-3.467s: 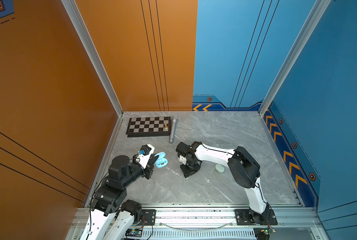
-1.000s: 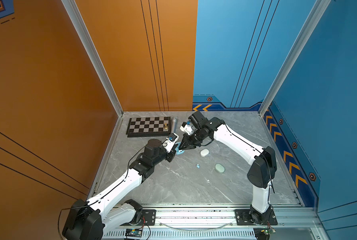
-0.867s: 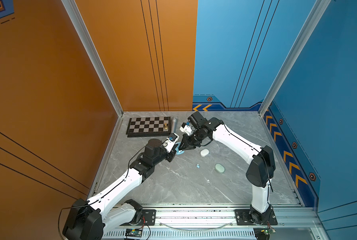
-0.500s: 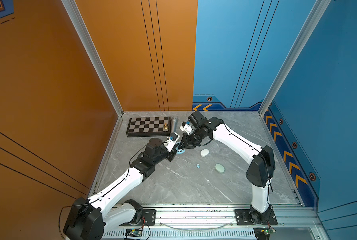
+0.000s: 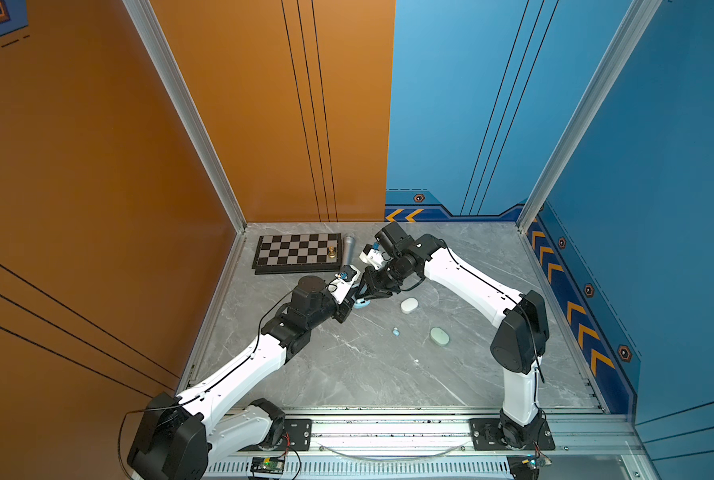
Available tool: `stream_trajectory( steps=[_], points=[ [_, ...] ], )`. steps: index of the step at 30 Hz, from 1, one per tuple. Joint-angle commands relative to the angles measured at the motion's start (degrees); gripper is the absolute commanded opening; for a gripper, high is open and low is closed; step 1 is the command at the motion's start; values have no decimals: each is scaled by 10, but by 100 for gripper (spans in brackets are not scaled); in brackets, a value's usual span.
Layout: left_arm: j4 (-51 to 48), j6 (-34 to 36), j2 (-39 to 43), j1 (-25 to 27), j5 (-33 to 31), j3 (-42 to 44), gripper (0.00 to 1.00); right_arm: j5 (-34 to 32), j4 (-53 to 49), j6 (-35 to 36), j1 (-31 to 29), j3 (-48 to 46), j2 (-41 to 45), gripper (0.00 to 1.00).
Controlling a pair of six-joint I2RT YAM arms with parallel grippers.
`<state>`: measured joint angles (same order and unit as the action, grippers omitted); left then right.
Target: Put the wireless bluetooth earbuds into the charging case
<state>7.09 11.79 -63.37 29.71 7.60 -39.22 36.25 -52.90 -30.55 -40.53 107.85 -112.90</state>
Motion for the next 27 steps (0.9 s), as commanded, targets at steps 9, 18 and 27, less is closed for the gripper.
stream_trajectory(
  steps=[9, 18, 27],
  points=[
    [16, 7, -4, 3, 8, -14, 0, 15, 4, -10, -1, 14, 7, 33],
    [16, 6, -3, 3, 7, -9, 0, 15, 4, -16, -1, 11, 12, 33],
    [18, 4, 2, 3, 8, -5, 0, 8, 4, -30, -1, 1, 16, 25]
  ],
)
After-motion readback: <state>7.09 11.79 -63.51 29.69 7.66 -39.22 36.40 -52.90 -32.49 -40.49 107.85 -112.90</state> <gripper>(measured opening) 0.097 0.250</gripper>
